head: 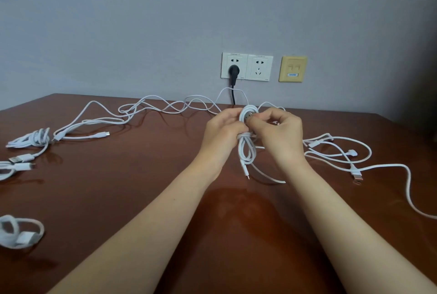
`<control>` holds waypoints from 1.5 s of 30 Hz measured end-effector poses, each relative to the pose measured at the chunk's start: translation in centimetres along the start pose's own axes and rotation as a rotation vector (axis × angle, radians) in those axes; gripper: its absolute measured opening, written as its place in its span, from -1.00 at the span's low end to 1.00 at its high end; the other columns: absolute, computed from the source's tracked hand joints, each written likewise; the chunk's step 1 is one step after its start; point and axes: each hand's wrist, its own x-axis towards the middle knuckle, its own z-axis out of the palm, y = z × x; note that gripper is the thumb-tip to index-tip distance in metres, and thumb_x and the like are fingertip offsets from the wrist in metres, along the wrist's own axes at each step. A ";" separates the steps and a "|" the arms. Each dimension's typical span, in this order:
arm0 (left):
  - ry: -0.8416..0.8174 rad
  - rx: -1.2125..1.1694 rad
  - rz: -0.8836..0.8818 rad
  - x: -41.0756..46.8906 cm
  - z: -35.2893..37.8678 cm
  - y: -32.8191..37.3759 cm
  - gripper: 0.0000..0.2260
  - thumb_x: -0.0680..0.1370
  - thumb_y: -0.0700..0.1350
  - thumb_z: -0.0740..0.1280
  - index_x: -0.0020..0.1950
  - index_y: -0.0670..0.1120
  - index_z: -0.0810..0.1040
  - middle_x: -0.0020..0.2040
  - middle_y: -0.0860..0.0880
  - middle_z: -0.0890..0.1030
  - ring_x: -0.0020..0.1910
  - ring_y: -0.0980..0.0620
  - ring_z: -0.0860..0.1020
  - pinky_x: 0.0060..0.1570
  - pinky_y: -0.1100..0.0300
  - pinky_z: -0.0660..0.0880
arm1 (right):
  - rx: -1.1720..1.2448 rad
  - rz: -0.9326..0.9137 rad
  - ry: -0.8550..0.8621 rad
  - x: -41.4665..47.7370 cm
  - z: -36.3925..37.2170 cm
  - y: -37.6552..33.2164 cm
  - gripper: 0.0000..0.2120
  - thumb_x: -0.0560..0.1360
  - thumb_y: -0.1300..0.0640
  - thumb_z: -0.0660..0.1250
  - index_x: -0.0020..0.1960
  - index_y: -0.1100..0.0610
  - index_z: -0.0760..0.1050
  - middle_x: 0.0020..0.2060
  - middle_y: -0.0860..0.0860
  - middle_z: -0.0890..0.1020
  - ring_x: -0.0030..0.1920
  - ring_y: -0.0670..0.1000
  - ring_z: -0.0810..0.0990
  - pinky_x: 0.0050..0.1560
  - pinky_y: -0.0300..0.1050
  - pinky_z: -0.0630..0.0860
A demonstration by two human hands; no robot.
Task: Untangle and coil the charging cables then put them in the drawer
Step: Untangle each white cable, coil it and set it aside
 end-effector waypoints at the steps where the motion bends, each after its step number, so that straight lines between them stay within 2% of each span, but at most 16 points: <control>1: 0.014 0.036 0.017 0.0 0.0 0.0 -0.70 0.45 -0.43 0.21 -0.12 -0.05 0.56 -0.21 -0.03 0.62 -0.23 0.05 0.58 -0.08 0.19 0.55 | -0.008 -0.005 -0.007 0.0 0.0 0.0 -0.80 0.37 0.28 0.41 -0.39 0.13 0.50 -0.49 -0.02 0.52 -0.44 -0.08 0.47 -0.29 -0.19 0.46; 6: 0.034 0.106 0.052 0.2 0.0 -0.3 -0.72 0.47 -0.38 0.26 -0.11 0.01 0.55 -0.26 0.09 0.64 -0.25 0.11 0.60 -0.03 0.14 0.54 | -0.005 0.004 0.002 0.0 0.0 -0.2 -0.85 0.37 0.22 0.47 -0.31 0.08 0.53 -0.41 -0.04 0.58 -0.37 -0.07 0.54 -0.18 -0.13 0.53; 8: 0.029 0.132 0.065 0.2 0.1 -0.3 -0.73 0.47 -0.37 0.27 -0.09 0.02 0.55 -0.29 0.10 0.64 -0.24 0.09 0.60 -0.02 0.11 0.53 | 0.002 0.000 0.038 0.1 -0.2 -0.2 -0.80 0.35 0.22 0.49 -0.28 0.05 0.47 -0.39 -0.05 0.55 -0.35 -0.04 0.53 -0.15 -0.09 0.53; 11: 0.028 0.201 0.090 0.1 0.1 -0.6 -0.73 0.47 -0.34 0.28 -0.02 0.02 0.56 -0.25 0.05 0.63 -0.20 0.04 0.59 0.00 0.10 0.51 | 0.041 0.055 0.053 0.4 -0.4 0.0 -0.68 0.33 0.25 0.50 -0.21 0.05 0.35 -0.37 -0.05 0.48 -0.36 -0.03 0.50 -0.11 -0.02 0.50; 14: 0.024 0.242 0.120 0.1 0.1 -0.7 -0.72 0.47 -0.32 0.30 0.04 0.03 0.58 -0.19 -0.01 0.64 -0.18 0.04 0.60 0.02 0.13 0.51 | 0.179 0.172 0.031 0.7 -0.6 0.4 -0.71 0.34 0.26 0.50 -0.15 0.09 0.39 -0.32 0.01 0.52 -0.30 0.05 0.54 -0.06 0.04 0.54; 17: 0.040 0.265 0.159 0.2 0.2 -0.8 -0.73 0.49 -0.27 0.32 0.04 0.08 0.58 -0.19 -0.01 0.65 -0.16 0.04 0.62 0.07 0.07 0.53 | 0.197 0.241 -0.043 0.7 -0.6 0.5 -0.86 0.43 0.17 0.44 -0.08 0.19 0.52 -0.37 0.01 0.54 -0.44 -0.08 0.51 -0.23 -0.14 0.54; 19: 0.049 0.227 0.147 0.3 0.1 -1.0 -0.73 0.51 -0.27 0.31 0.00 0.12 0.58 -0.22 0.01 0.65 -0.15 0.01 0.62 0.09 0.00 0.54 | 0.205 0.277 -0.128 0.4 -0.5 0.4 -0.86 0.49 0.10 0.36 -0.17 0.17 0.55 -0.51 -0.06 0.50 -0.54 -0.14 0.41 -0.38 -0.27 0.43; 21: 0.050 0.179 0.121 0.4 0.0 -1.1 -0.72 0.51 -0.29 0.29 -0.02 0.11 0.57 -0.29 0.05 0.65 -0.18 0.02 0.62 0.08 -0.01 0.54 | 0.272 0.322 -0.195 0.4 -0.3 0.4 -0.83 0.52 0.09 0.33 -0.19 0.17 0.54 -0.48 -0.01 0.49 -0.49 -0.09 0.38 -0.35 -0.23 0.39; 24: 0.048 0.153 0.111 0.5 -0.2 -1.2 -0.73 0.52 -0.30 0.27 -0.03 0.08 0.57 -0.35 0.09 0.64 -0.29 0.09 0.60 -0.09 0.12 0.55 | 0.353 0.359 -0.233 0.4 -0.2 0.5 -0.84 0.50 0.10 0.33 -0.10 0.21 0.53 -0.35 0.09 0.48 -0.39 -0.02 0.37 -0.34 -0.22 0.37; 26: 0.041 0.144 0.116 0.5 -0.1 -1.2 -0.72 0.52 -0.31 0.25 -0.05 0.08 0.56 -0.34 0.10 0.64 -0.33 0.14 0.59 -0.19 0.25 0.54 | 0.408 0.363 -0.249 0.5 -0.3 0.8 -0.82 0.49 0.09 0.34 -0.08 0.22 0.52 -0.36 0.07 0.48 -0.41 -0.04 0.37 -0.38 -0.26 0.39; 29: 0.040 0.153 0.118 0.5 -0.2 -1.3 -0.72 0.52 -0.31 0.26 -0.08 0.09 0.55 -0.26 0.09 0.63 -0.31 0.16 0.58 -0.21 0.28 0.51 | 0.435 0.370 -0.264 0.5 -0.1 1.2 -0.77 0.48 0.07 0.35 -0.01 0.23 0.50 -0.38 0.05 0.44 -0.46 -0.08 0.33 -0.39 -0.29 0.40; 33: 0.047 0.217 0.145 0.4 -0.3 -1.5 -0.70 0.51 -0.30 0.26 -0.08 0.14 0.53 -0.14 0.01 0.64 -0.19 0.08 0.59 -0.09 0.20 0.52 | 0.391 0.346 -0.225 0.1 0.2 0.9 -0.82 0.47 0.09 0.36 -0.18 0.20 0.48 -0.38 0.11 0.45 -0.44 -0.02 0.37 -0.34 -0.17 0.39; 36: 0.079 0.313 0.189 0.6 -0.5 -1.8 -0.74 0.51 -0.22 0.32 -0.08 0.19 0.51 -0.11 0.03 0.64 -0.14 0.10 0.60 -0.08 0.32 0.50 | 0.293 0.250 -0.180 0.2 0.2 0.8 -0.81 0.48 0.12 0.37 -0.25 0.17 0.46 -0.50 0.01 0.45 -0.52 -0.07 0.40 -0.39 -0.18 0.40; 39: 0.094 0.377 0.208 0.9 -0.8 -1.9 -0.81 0.52 -0.14 0.35 -0.05 0.18 0.52 -0.10 0.02 0.65 -0.06 0.05 0.61 0.04 0.18 0.50 | 0.140 0.145 -0.119 0.3 0.5 1.0 -0.80 0.46 0.12 0.40 -0.28 0.11 0.44 -0.46 -0.01 0.44 -0.48 -0.08 0.40 -0.35 -0.18 0.39; 42: 0.133 0.374 0.181 1.2 -1.0 -2.2 -0.76 0.52 -0.19 0.32 -0.12 0.19 0.52 -0.14 0.07 0.64 -0.12 0.06 0.60 0.05 0.09 0.51 | 0.126 0.126 -0.170 0.3 0.6 1.0 -0.86 0.45 0.17 0.40 -0.24 0.09 0.47 -0.33 0.09 0.53 -0.33 0.02 0.50 -0.25 -0.08 0.43; 45: 0.195 0.316 0.098 1.6 -1.4 -2.5 -0.76 0.51 -0.21 0.32 -0.15 0.16 0.54 -0.16 0.06 0.64 -0.14 -0.01 0.60 0.03 -0.01 0.53 | 0.094 0.106 -0.243 0.1 0.8 1.1 -0.88 0.46 0.27 0.36 -0.19 0.11 0.47 -0.35 0.03 0.49 -0.38 -0.07 0.47 -0.33 -0.25 0.40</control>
